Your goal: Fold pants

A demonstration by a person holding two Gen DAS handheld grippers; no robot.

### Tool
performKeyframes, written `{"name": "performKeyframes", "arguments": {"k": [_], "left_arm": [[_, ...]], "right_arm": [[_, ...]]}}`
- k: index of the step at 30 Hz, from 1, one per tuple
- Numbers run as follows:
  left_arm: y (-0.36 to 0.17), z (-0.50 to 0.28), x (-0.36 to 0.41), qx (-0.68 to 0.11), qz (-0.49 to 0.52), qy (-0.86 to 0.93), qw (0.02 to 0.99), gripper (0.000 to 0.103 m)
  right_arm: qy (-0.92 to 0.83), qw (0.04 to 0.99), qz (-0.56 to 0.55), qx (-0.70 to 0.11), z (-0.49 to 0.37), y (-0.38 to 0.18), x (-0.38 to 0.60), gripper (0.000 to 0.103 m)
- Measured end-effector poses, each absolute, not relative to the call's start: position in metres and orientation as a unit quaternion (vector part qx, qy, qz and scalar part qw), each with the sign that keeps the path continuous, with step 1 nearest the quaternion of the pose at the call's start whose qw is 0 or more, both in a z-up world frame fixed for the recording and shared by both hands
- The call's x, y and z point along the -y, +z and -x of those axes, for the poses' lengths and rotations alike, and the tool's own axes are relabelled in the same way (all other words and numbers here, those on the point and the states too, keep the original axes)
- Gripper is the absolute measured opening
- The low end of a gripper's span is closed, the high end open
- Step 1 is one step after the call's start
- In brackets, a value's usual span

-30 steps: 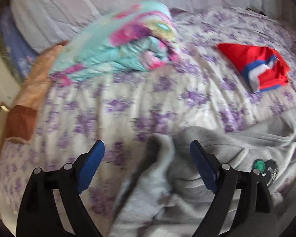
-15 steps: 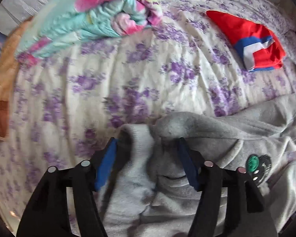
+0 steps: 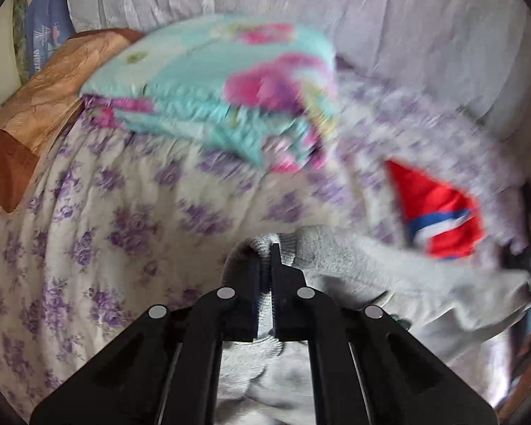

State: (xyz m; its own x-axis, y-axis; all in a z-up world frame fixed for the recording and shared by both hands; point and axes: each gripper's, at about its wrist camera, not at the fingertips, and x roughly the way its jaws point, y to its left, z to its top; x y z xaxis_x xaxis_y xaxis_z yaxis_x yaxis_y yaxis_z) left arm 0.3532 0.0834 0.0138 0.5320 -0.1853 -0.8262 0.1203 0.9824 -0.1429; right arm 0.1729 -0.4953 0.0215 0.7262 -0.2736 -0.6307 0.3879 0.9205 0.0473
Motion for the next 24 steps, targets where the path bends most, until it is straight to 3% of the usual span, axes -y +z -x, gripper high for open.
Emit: {"name": "performKeyframes", "arguments": {"k": [4, 6, 7, 9, 11, 13, 14, 16, 19, 22, 24], "left_arm": [[-0.024, -0.379, -0.085, -0.482, 0.03, -0.025, 0.875, 0.008], [-0.053, -0.393, -0.087, -0.498, 0.025, 0.02, 0.866, 0.01], [-0.064, -0.398, -0.085, -0.506, 0.004, 0.047, 0.861, 0.009], [-0.08, -0.402, -0.081, -0.524, -0.026, 0.057, 0.85, 0.009], [-0.074, -0.398, -0.083, -0.521, -0.024, 0.05, 0.852, 0.012], [-0.054, -0.388, -0.094, -0.516, 0.0, 0.033, 0.856, 0.031], [-0.04, -0.38, -0.099, -0.512, 0.014, 0.016, 0.859, 0.04], [-0.026, -0.363, -0.105, -0.503, 0.002, 0.007, 0.864, 0.069], [-0.014, -0.329, -0.107, -0.488, -0.05, -0.003, 0.871, 0.07], [-0.021, -0.301, -0.11, -0.495, -0.066, -0.009, 0.866, 0.07], [-0.039, -0.289, -0.112, -0.508, -0.078, -0.004, 0.858, 0.07]], "right_arm": [[-0.213, 0.899, -0.065, -0.377, -0.225, -0.01, 0.501, 0.017], [-0.221, 0.871, -0.051, -0.437, -0.248, -0.041, 0.503, 0.034], [-0.227, 0.866, -0.045, -0.444, -0.25, -0.048, 0.503, 0.038], [-0.242, 0.877, -0.059, -0.411, -0.235, -0.037, 0.506, 0.063], [-0.227, 0.894, -0.098, -0.372, -0.213, -0.02, 0.512, 0.074], [-0.221, 0.906, -0.117, -0.342, -0.183, -0.004, 0.516, 0.082], [-0.213, 0.908, -0.124, -0.338, -0.172, 0.0, 0.517, 0.083], [-0.196, 0.908, -0.133, -0.347, -0.155, 0.002, 0.518, 0.083], [-0.168, 0.907, -0.143, -0.359, -0.15, -0.006, 0.517, 0.082], [-0.171, 0.9, -0.117, -0.384, -0.165, -0.021, 0.505, 0.075], [-0.164, 0.888, -0.106, -0.416, -0.18, -0.04, 0.499, 0.045]]}}
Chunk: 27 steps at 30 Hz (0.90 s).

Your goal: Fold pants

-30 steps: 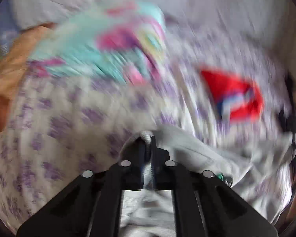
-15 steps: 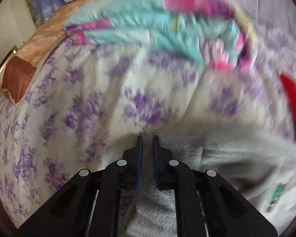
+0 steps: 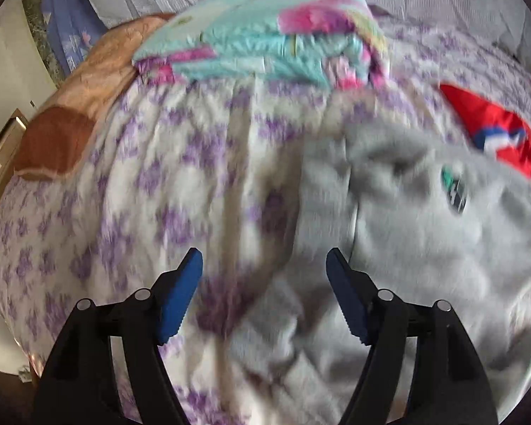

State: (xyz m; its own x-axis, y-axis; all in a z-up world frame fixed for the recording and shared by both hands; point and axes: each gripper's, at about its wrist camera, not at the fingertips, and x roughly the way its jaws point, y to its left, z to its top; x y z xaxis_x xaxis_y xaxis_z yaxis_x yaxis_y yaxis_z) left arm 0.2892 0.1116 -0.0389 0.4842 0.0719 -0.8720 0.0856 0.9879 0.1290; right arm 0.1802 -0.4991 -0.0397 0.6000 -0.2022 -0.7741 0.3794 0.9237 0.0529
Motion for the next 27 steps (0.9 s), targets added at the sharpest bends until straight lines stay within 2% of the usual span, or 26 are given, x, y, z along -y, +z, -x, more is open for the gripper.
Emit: {"name": "performKeyframes", "arguments": {"k": [1, 3, 5, 7, 9, 12, 14, 19, 24, 27], "left_arm": [[-0.053, -0.287, -0.111, -0.516, -0.096, 0.01, 0.851, 0.072], [-0.077, -0.282, -0.115, -0.527, -0.121, 0.032, 0.84, 0.074], [-0.07, -0.272, -0.12, -0.514, -0.116, 0.038, 0.849, 0.075], [-0.047, -0.261, -0.127, -0.497, -0.092, 0.025, 0.863, 0.075], [-0.024, -0.244, -0.139, -0.471, -0.068, 0.014, 0.879, 0.074], [-0.006, -0.218, -0.16, -0.463, -0.029, -0.009, 0.886, 0.075], [-0.008, -0.2, -0.17, -0.47, -0.018, -0.01, 0.882, 0.075], [-0.038, -0.179, -0.173, -0.505, 0.031, -0.047, 0.861, 0.075], [-0.069, -0.201, -0.137, -0.528, 0.056, -0.073, 0.844, 0.075], [-0.09, -0.217, -0.131, -0.542, 0.073, -0.036, 0.836, 0.089]], "right_arm": [[-0.159, 0.871, -0.099, -0.454, -0.193, -0.058, 0.497, 0.042], [-0.169, 0.87, -0.075, -0.458, -0.198, -0.065, 0.491, 0.041], [-0.19, 0.866, -0.062, -0.457, -0.194, -0.053, 0.482, 0.041], [-0.181, 0.886, -0.063, -0.421, -0.17, -0.03, 0.468, 0.044], [-0.149, 0.904, -0.092, -0.389, -0.134, -0.012, 0.458, 0.065], [-0.096, 0.918, -0.153, -0.354, -0.07, 0.003, 0.441, 0.078], [-0.074, 0.921, -0.169, -0.342, -0.032, 0.003, 0.43, 0.082], [-0.039, 0.925, -0.166, -0.341, 0.062, -0.013, 0.392, 0.085], [-0.045, 0.92, -0.158, -0.356, 0.112, -0.025, 0.363, 0.085], [-0.056, 0.918, -0.16, -0.36, 0.139, -0.038, 0.351, 0.085]]}}
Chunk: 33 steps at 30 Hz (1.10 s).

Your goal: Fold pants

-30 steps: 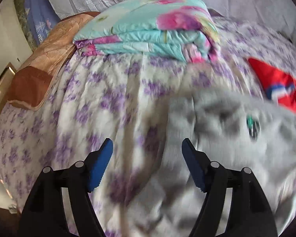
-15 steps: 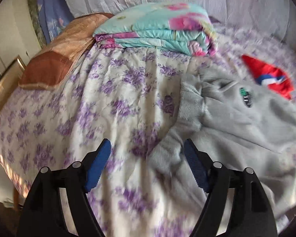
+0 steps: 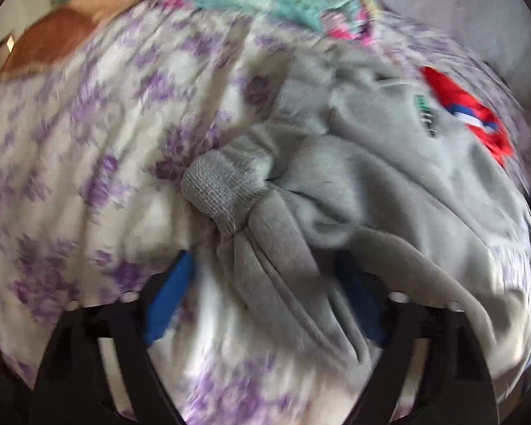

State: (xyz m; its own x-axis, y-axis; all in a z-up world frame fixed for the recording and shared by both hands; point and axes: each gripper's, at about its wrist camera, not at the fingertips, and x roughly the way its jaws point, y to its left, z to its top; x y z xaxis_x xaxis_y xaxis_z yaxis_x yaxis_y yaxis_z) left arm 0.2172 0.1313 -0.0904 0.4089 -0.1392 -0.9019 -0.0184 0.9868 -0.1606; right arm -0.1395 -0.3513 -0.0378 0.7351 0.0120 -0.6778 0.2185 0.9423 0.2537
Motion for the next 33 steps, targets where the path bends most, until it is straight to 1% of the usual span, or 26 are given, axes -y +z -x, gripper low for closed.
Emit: {"name": "performKeyframes", "arguments": {"k": [2, 3, 4, 6, 7, 9, 10, 11, 12, 13, 14, 16, 18, 20, 21, 22, 24, 26, 27, 29, 30, 31, 32, 33], "left_arm": [[-0.095, -0.225, -0.136, -0.539, 0.11, -0.026, 0.835, 0.091], [-0.094, -0.225, -0.136, -0.536, 0.119, -0.024, 0.835, 0.087], [-0.091, -0.225, -0.135, -0.532, 0.126, -0.027, 0.837, 0.06], [-0.079, -0.219, -0.13, -0.52, 0.125, -0.031, 0.845, 0.033], [-0.074, -0.215, -0.13, -0.512, 0.123, -0.03, 0.85, 0.024], [-0.065, -0.205, -0.137, -0.501, 0.14, -0.041, 0.853, 0.018], [-0.062, -0.202, -0.143, -0.502, 0.153, -0.051, 0.85, 0.016], [-0.059, -0.198, -0.147, -0.501, 0.16, -0.055, 0.849, 0.016], [-0.055, -0.194, -0.15, -0.499, 0.158, -0.053, 0.851, 0.015], [-0.054, -0.195, -0.152, -0.497, 0.156, -0.051, 0.852, 0.014], [-0.052, -0.194, -0.155, -0.495, 0.155, -0.049, 0.854, 0.014], [-0.049, -0.193, -0.162, -0.494, 0.161, -0.04, 0.854, 0.012], [-0.041, -0.189, -0.174, -0.487, 0.167, -0.028, 0.857, 0.011], [-0.028, -0.181, -0.185, -0.48, 0.187, -0.036, 0.856, 0.011], [-0.022, -0.173, -0.187, -0.479, 0.188, -0.042, 0.857, 0.011], [-0.017, -0.164, -0.187, -0.475, 0.18, -0.041, 0.86, 0.011], [-0.011, -0.137, -0.184, -0.463, 0.161, -0.041, 0.871, 0.011], [-0.021, -0.114, -0.18, -0.467, 0.151, -0.038, 0.87, 0.011], [-0.033, -0.103, -0.177, -0.473, 0.142, -0.036, 0.869, 0.013], [-0.065, -0.094, -0.175, -0.494, 0.131, -0.03, 0.859, 0.016], [-0.077, -0.093, -0.177, -0.503, 0.135, -0.029, 0.853, 0.019], [-0.085, -0.09, -0.181, -0.506, 0.144, -0.033, 0.85, 0.02], [-0.086, -0.087, -0.185, -0.503, 0.153, -0.039, 0.85, 0.022], [-0.08, -0.082, -0.189, -0.496, 0.156, -0.043, 0.853, 0.03]], "right_arm": [[-0.053, 0.916, -0.174, -0.357, 0.152, -0.048, 0.35, 0.086], [-0.05, 0.915, -0.18, -0.358, 0.155, -0.053, 0.348, 0.086], [-0.045, 0.913, -0.187, -0.36, 0.157, -0.059, 0.345, 0.086], [-0.022, 0.911, -0.195, -0.362, 0.155, -0.067, 0.338, 0.086], [-0.011, 0.914, -0.193, -0.357, 0.151, -0.069, 0.332, 0.086], [0.017, 0.913, -0.213, -0.348, 0.139, -0.075, 0.329, 0.084], [0.027, 0.909, -0.227, -0.349, 0.132, -0.079, 0.329, 0.08], [0.037, 0.901, -0.242, -0.357, 0.122, -0.084, 0.33, 0.058], [0.043, 0.892, -0.25, -0.374, 0.109, -0.092, 0.33, 0.022], [0.039, 0.894, -0.242, -0.376, 0.103, -0.094, 0.329, 0.009], [0.043, 0.9, -0.223, -0.371, 0.097, -0.092, 0.327, 0.006], [0.035, 0.923, -0.165, -0.345, 0.091, -0.072, 0.327, 0.006], [0.024, 0.934, -0.154, -0.322, 0.084, -0.043, 0.343, 0.005], [0.003, 0.95, -0.14, -0.279, 0.089, 0.005, 0.37, 0.005], [0.007, 0.953, -0.14, -0.27, 0.092, 0.019, 0.379, 0.005], [0.008, 0.955, -0.127, -0.267, 0.097, 0.037, 0.386, 0.005], [0.006, 0.952, -0.109, -0.284, 0.102, 0.045, 0.395, 0.005], [0.005, 0.935, -0.113, -0.336, 0.105, 0.022, 0.408, 0.005], [0.0, 0.925, -0.113, -0.363, 0.105, 0.004, 0.412, 0.005], [-0.002, 0.898, -0.109, -0.426, 0.103, -0.048, 0.415, 0.006], [-0.001, 0.893, -0.109, -0.437, 0.106, -0.065, 0.415, 0.009], [-0.001, 0.897, -0.12, -0.425, 0.113, -0.075, 0.417, 0.009], [-0.002, 0.901, -0.139, -0.411, 0.12, -0.073, 0.422, 0.015], [-0.011, 0.904, -0.149, -0.401, 0.125, -0.068, 0.426, 0.025]]}}
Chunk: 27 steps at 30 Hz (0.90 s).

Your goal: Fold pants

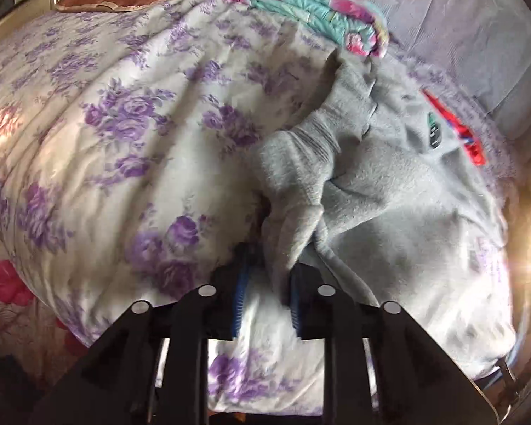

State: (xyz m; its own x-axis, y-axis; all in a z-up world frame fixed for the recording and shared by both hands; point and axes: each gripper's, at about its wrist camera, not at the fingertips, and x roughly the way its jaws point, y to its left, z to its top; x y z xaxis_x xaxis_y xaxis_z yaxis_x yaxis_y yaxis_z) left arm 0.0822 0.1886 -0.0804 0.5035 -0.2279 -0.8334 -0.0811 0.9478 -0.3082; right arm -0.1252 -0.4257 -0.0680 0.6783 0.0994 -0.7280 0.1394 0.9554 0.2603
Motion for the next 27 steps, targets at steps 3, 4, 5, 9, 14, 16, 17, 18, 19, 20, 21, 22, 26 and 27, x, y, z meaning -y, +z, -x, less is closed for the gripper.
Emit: {"name": "performKeyframes", "arguments": {"k": [3, 4, 5, 9, 14, 16, 17, 18, 19, 20, 21, 22, 26, 27], "left_arm": [[-0.043, -0.071, -0.192, -0.465, 0.131, -0.04, 0.875, 0.042], [-0.035, -0.069, -0.189, -0.46, 0.122, -0.041, 0.879, 0.042], [-0.019, -0.066, -0.181, -0.449, 0.101, -0.041, 0.887, 0.042], [0.033, -0.047, -0.144, -0.384, 0.013, -0.02, 0.923, 0.042], [0.071, -0.038, -0.145, -0.345, 0.02, -0.015, 0.938, 0.046], [0.061, -0.045, -0.13, -0.356, 0.031, -0.054, 0.932, 0.047], [0.048, -0.052, -0.112, -0.368, 0.028, -0.079, 0.926, 0.047], [0.033, -0.058, -0.095, -0.376, 0.013, -0.087, 0.922, 0.049], [0.02, -0.062, -0.085, -0.381, -0.004, -0.084, 0.921, 0.052], [0.0, -0.07, -0.075, -0.389, -0.024, -0.072, 0.918, 0.052], [-0.029, -0.086, -0.07, -0.414, -0.037, -0.054, 0.908, 0.052], [-0.053, -0.098, -0.074, -0.438, -0.037, -0.041, 0.897, 0.052], [-0.083, -0.11, -0.105, -0.449, 0.02, -0.056, 0.892, 0.051], [-0.076, -0.107, -0.107, -0.45, 0.03, -0.059, 0.89, 0.05]], "right_arm": [[-0.079, 0.928, -0.155, -0.329, 0.152, -0.026, 0.44, 0.033], [-0.081, 0.933, -0.156, -0.315, 0.156, -0.015, 0.439, 0.033], [-0.076, 0.937, -0.153, -0.304, 0.157, -0.003, 0.436, 0.033], [-0.017, 0.948, -0.099, -0.303, 0.129, 0.018, 0.379, 0.041], [0.037, 0.93, -0.077, -0.356, 0.08, -0.013, 0.325, 0.043], [0.038, 0.922, -0.099, -0.372, 0.068, -0.029, 0.325, 0.043], [0.037, 0.919, -0.112, -0.377, 0.065, -0.033, 0.328, 0.043], [0.034, 0.916, -0.122, -0.381, 0.063, -0.04, 0.333, 0.043], [0.027, 0.912, -0.129, -0.388, 0.061, -0.049, 0.338, 0.043], [0.024, 0.908, -0.134, -0.397, 0.06, -0.06, 0.342, 0.041], [0.027, 0.902, -0.139, -0.407, 0.059, -0.075, 0.346, 0.037], [0.032, 0.908, -0.133, -0.396, 0.062, -0.081, 0.346, 0.036], [0.034, 0.919, -0.126, -0.371, 0.077, -0.07, 0.344, 0.037], [0.033, 0.922, -0.123, -0.364, 0.08, -0.062, 0.342, 0.038]]}}
